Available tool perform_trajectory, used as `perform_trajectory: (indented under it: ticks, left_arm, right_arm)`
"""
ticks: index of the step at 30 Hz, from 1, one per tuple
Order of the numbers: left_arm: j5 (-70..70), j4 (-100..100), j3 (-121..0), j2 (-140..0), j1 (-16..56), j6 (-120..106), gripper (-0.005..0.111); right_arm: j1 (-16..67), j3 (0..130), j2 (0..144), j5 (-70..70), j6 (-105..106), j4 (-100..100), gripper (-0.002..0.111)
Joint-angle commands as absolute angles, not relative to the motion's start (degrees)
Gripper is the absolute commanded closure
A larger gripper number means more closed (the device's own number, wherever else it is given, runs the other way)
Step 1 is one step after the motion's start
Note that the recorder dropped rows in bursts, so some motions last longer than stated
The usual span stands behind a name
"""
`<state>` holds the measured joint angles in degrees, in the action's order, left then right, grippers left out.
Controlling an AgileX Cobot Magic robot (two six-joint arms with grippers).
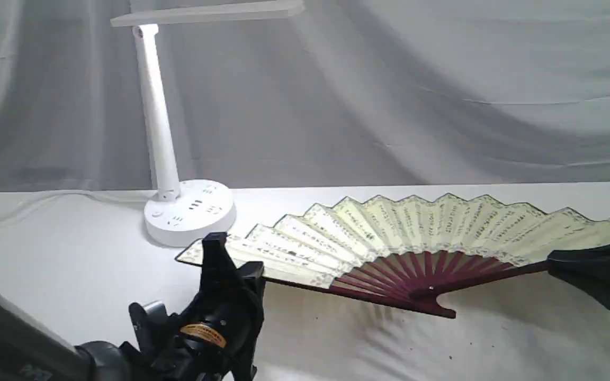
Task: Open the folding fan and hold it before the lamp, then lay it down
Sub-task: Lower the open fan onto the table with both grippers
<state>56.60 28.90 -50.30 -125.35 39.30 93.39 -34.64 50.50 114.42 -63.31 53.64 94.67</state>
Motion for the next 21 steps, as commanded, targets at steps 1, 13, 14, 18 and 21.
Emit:
perform_trajectory:
  ticks: [1,13,14,18,21]
  left_arm:
    - [59.7,26.8,-51.0,-125.2,39.6,95.9,0.106]
    - [56.2,27.0,-51.0,-125.2,39.6,95.3,0.079]
    - [55.4,27.0,-51.0,-125.2,39.6,95.3,0.079]
    - [53.7,27.0,-51.0,-125.2,39.6,95.3,0.079]
    - [53.8,25.7,-51.0,-125.2,39.5,94.2,0.073]
  right_arm:
    - [-34.8,50.1,114.5,-59.8,55.8,92.2,0.108]
    - [-34.8,50.1,114.5,-57.4,55.7,92.2,0.108]
    - [-34.8,50.1,114.5,-57.4,55.7,92.2,0.108]
    - [-34.8,50.1,114.5,-56.5,55.7,92.2,0.099]
    - [-34.8,50.1,114.5,-56.5,55.7,92.2,0.090]
